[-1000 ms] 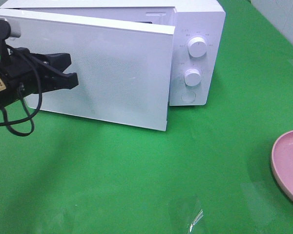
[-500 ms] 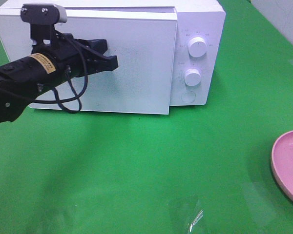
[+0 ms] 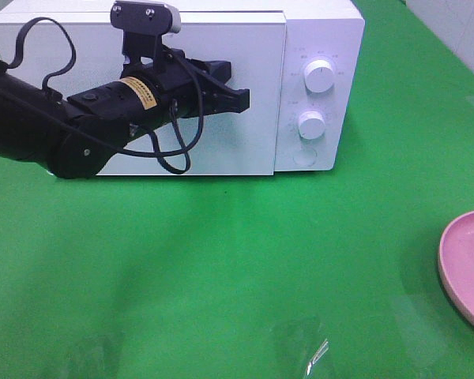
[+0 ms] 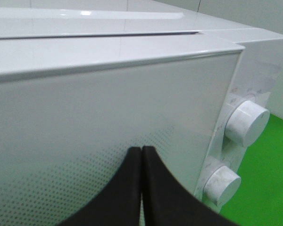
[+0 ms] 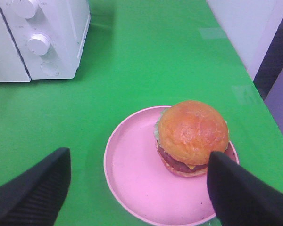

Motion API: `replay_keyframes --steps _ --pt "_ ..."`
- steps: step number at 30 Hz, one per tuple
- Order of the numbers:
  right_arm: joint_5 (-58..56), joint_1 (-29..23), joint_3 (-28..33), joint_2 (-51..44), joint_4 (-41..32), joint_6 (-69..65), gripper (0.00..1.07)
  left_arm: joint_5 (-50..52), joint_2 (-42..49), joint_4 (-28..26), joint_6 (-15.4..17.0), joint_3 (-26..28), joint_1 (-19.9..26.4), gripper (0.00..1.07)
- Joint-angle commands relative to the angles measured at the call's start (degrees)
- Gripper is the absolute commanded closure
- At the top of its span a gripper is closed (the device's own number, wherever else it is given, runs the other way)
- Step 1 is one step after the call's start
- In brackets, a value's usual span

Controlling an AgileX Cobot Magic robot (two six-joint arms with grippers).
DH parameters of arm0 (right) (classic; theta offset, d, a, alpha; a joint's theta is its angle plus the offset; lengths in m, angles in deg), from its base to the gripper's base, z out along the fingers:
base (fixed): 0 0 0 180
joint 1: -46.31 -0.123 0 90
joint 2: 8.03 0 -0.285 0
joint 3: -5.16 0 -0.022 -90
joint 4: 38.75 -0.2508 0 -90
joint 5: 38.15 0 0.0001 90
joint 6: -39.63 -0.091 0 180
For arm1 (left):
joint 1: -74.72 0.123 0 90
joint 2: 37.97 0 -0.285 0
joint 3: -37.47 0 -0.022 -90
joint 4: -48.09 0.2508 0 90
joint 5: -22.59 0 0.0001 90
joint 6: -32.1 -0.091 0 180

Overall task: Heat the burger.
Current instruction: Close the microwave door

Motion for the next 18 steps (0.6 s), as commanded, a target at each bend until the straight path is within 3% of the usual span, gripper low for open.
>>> replay_keyframes --steps 1,10,16,17,18 --pt "0.4 0.2 0.1 -1.5 -0.1 0.2 0.31 0.7 -0.2 -9.8 -1.8 2.5 1.5 1.07" --pt "0.4 0.2 0.1 -1.5 -0.1 0.2 0.31 0.2 0.1 -9.3 -3.2 2.7 1.5 1.07" --pt "0.4 0.2 0.1 -1.5 -0.1 0.2 0.31 -5.3 2.8 -7.9 -3.0 1.0 -0.5 1.07" --pt "0.4 0.2 0.1 -1.5 -0.1 0.2 0.31 -9.3 4.4 -7.9 -3.0 -0.1 -1.3 1.07" --pt "0.4 0.2 0.1 -1.5 -0.1 0.2 0.31 -14.5 6.2 -7.9 -3.0 -1.7 -2.5 1.00"
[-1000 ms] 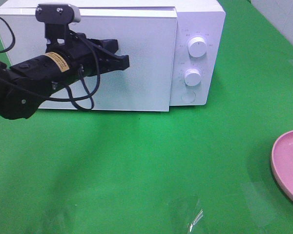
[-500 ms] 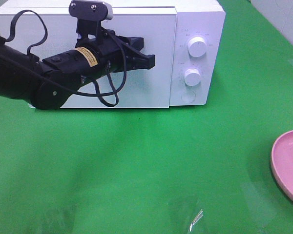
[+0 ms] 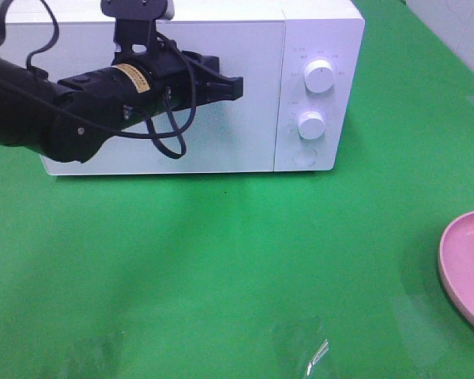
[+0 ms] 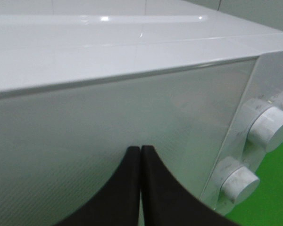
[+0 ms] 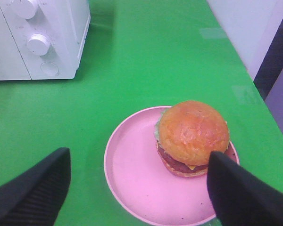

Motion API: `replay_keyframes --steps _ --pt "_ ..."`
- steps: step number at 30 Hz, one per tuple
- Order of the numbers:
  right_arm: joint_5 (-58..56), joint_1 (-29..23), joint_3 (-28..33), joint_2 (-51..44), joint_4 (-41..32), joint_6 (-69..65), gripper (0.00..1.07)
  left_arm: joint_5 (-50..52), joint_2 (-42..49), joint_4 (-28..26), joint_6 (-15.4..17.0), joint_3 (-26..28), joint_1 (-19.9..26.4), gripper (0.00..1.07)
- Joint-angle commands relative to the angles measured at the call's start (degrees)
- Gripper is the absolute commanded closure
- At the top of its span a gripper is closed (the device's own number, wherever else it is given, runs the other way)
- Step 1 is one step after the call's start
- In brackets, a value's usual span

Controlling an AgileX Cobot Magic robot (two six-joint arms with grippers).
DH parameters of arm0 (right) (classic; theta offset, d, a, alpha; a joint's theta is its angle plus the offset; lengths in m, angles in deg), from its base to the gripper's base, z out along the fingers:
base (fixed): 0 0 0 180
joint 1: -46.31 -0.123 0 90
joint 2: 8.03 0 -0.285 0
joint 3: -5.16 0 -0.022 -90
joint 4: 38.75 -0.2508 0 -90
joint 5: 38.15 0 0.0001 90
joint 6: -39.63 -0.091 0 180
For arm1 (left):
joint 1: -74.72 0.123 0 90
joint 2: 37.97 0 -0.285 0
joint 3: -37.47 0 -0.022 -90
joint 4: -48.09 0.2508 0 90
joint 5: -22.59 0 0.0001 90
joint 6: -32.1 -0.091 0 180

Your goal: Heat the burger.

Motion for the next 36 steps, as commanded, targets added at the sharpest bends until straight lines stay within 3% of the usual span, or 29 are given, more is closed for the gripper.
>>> replay_keyframes --steps 1,2,3,4,5,6,7,8,11,12,14,19,24,26,28,31,32,33,34,35,36 --pt "0.4 0.2 0.1 -1.5 -0.1 0.2 0.31 -6.2 2.6 -1.3 0.1 -1.7 -1.3 1.00" --pt "0.4 0.2 0.1 -1.5 -0.1 0.2 0.31 -10.8 4.2 -1.3 0.1 -3.0 -2.5 0.83" --pt "0.4 0.2 0.1 -1.5 -0.1 0.2 0.31 -10.8 4.2 -1.3 0.1 -3.0 -2.5 0.83" --pt "0.4 0.2 0.1 -1.5 -0.1 0.2 0.31 -15.5 5.7 -1.3 0.1 -4.5 -3.6 0.57" --pt "0.4 0.2 0.1 -1.5 -0.1 0.2 0.31 -15.5 5.7 -1.3 0.1 -4.5 -3.6 0.57" --pt "0.4 0.2 0.1 -1.5 -0.1 0.2 0.31 -20.2 7.2 -1.3 0.1 -5.5 -4.6 0.27" --pt "0.4 0.2 0.1 -1.5 -0.1 0.2 0.31 -20.2 7.2 -1.3 0.1 -5.5 -4.6 0.27" --pt "0.4 0.2 0.1 -1.5 -0.1 0.2 0.31 -26.3 8.9 -1.3 0.1 -5.8 -5.5 0.04" --pt "0.4 0.2 0.1 -1.5 -0.1 0.2 0.31 -28.8 9.5 -1.3 0.1 -5.8 -5.6 0.05" --pt "0.4 0.2 0.1 -1.5 -0.1 0.2 0.31 -36.4 11.4 -1.3 0.1 -5.8 -5.6 0.06" --pt "0.4 0.2 0.1 -1.5 -0.1 0.2 0.31 -39.1 12.1 -1.3 0.1 -5.8 -5.6 0.06" --pt "0.4 0.2 0.1 -1.5 -0.1 0.2 0.31 -59.6 17.8 0.1 0.1 -5.7 -5.6 0.06" --pt "0.4 0.2 0.1 -1.5 -0.1 0.2 0.31 -69.4 21.0 0.9 0.2 -5.7 -4.5 0.06" --pt "0.4 0.2 0.1 -1.5 -0.1 0.2 0.31 -72.8 22.6 0.9 0.4 -5.7 -2.9 0.06" --pt "0.4 0.2 0.1 -1.5 -0.1 0.2 0.31 -78.2 25.7 0.8 0.9 -5.7 2.5 0.06" --pt "0.4 0.2 0.1 -1.5 -0.1 0.2 0.31 -79.6 26.5 0.8 0.9 -5.7 4.3 0.06" --pt "0.4 0.2 0.1 -1.5 -0.1 0.2 0.31 -82.4 28.1 0.8 0.7 -5.7 8.0 0.06" --pt "0.4 0.2 0.1 -1.5 -0.1 0.2 0.31 -82.4 28.1 0.8 0.7 -5.7 8.0 0.06" --pt "0.4 0.2 0.1 -1.5 -0.1 0.2 0.31 -84.9 29.9 0.9 0.6 -5.7 12.2 0.06" --pt "0.4 0.2 0.1 -1.5 -0.1 0.2 0.31 -84.9 29.9 0.9 0.6 -5.7 12.2 0.06" --pt "0.4 0.2 0.1 -1.5 -0.1 0.2 0.31 -87.4 31.3 0.8 0.2 -5.7 16.0 0.06"
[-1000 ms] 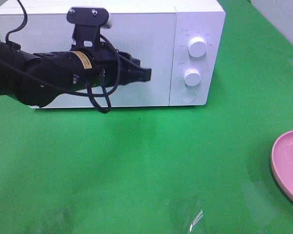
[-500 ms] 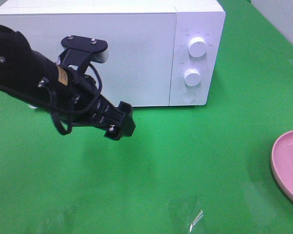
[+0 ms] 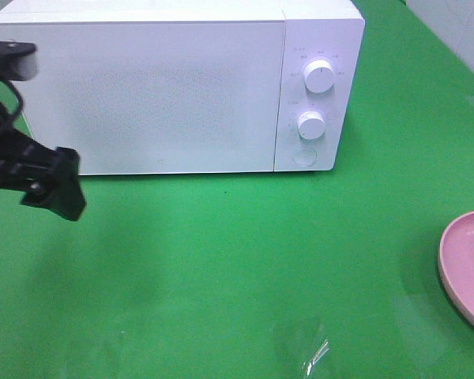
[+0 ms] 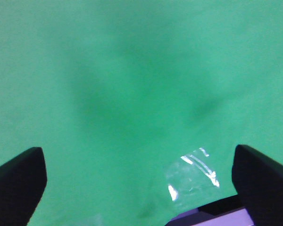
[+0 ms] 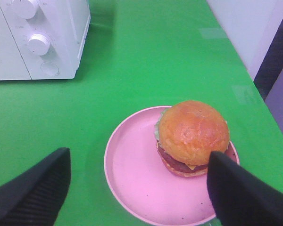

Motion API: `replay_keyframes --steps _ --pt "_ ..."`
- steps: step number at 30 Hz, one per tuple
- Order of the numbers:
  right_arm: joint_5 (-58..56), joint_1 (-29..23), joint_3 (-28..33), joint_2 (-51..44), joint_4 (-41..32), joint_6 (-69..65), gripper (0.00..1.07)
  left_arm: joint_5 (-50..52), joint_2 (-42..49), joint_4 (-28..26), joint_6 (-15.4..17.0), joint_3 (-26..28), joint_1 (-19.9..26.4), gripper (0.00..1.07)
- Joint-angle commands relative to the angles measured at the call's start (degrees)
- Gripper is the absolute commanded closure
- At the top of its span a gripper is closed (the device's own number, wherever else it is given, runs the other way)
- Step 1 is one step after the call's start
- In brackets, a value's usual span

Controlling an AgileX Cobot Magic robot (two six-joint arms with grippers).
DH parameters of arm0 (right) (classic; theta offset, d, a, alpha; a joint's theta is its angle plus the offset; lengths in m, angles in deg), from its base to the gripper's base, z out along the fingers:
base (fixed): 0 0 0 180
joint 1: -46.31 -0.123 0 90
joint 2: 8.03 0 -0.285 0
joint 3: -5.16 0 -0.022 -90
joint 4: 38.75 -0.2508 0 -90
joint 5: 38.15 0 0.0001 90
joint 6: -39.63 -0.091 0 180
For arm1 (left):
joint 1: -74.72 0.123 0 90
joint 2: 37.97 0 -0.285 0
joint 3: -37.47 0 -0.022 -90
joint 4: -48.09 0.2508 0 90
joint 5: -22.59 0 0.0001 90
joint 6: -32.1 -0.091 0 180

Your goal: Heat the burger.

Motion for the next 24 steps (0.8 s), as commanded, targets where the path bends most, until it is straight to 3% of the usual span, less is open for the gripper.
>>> replay_keyframes --steps 1,2,3,5,10,11,19,24 --pt "0.4 0.2 0.1 -1.5 -0.1 0.2 0.31 -4.2 2.3 -0.2 -0.1 -0.1 4.8 0.06" --pt "0.4 0.2 0.1 -1.5 -0.1 0.2 0.31 -6.9 3.9 -0.1 -0.7 -0.1 8.5 0.06" --pt "0.4 0.2 0.1 -1.5 -0.1 0.2 0.31 -6.9 3.9 -0.1 -0.7 -0.1 8.5 0.06" --pt "0.4 0.2 0.1 -1.5 -0.1 0.2 0.31 -12.9 7.4 -0.1 -2.3 -0.1 16.2 0.06" --pt "0.4 0.2 0.1 -1.5 -0.1 0.2 0.31 -16.5 9.9 -0.1 -3.2 -0.1 20.5 0.06" --pt "0.4 0.2 0.1 -1.5 -0.1 0.2 0.31 -18.7 12.1 -0.1 -3.2 -0.1 23.3 0.06" --pt "0.4 0.2 0.1 -1.5 -0.1 0.2 0.31 -20.5 22.7 -0.3 -3.2 -1.0 25.4 0.06" --pt "0.4 0.2 0.1 -1.5 -0.1 0.2 0.31 -19.1 34.8 -0.3 -4.4 -7.6 25.4 0.06"
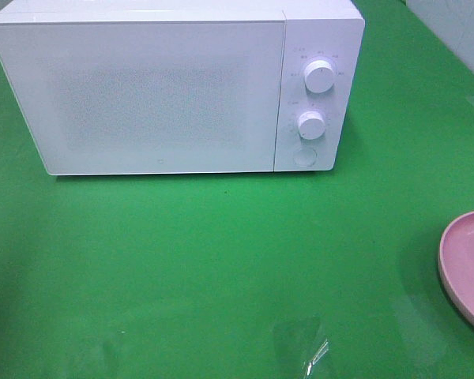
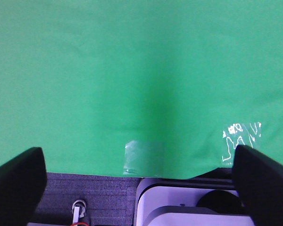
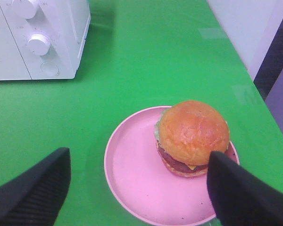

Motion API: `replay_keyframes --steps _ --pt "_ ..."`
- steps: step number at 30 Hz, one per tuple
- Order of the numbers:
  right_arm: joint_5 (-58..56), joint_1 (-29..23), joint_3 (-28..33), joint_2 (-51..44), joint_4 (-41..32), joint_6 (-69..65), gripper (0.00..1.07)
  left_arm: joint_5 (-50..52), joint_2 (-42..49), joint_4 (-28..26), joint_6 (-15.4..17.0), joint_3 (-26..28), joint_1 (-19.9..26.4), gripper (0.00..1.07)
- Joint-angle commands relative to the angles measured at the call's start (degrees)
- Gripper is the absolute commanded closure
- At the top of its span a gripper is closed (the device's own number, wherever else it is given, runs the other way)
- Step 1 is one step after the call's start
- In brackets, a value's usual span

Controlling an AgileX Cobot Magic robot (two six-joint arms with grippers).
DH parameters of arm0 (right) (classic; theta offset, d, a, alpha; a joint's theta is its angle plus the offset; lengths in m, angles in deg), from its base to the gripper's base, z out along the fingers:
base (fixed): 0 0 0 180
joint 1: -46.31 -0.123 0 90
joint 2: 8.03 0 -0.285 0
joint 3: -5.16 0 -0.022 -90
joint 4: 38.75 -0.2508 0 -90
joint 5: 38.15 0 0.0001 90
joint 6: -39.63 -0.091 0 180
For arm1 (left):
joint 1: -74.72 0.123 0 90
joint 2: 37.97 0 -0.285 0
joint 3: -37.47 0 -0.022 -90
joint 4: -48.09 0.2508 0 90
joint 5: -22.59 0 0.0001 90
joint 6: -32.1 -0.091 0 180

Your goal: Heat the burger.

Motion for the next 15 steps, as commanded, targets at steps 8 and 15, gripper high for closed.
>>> replay_keyframes --steps 8,15 --pt "0.4 0.2 0.1 -1.5 -0.1 0.2 0.31 5.8 22.4 -0.6 -5.7 -15.0 0.1 0.06" --pt "0.4 0.2 0.1 -1.5 -0.1 0.2 0.31 8.0 35.4 -0.1 -5.7 -19.8 0.1 0.06"
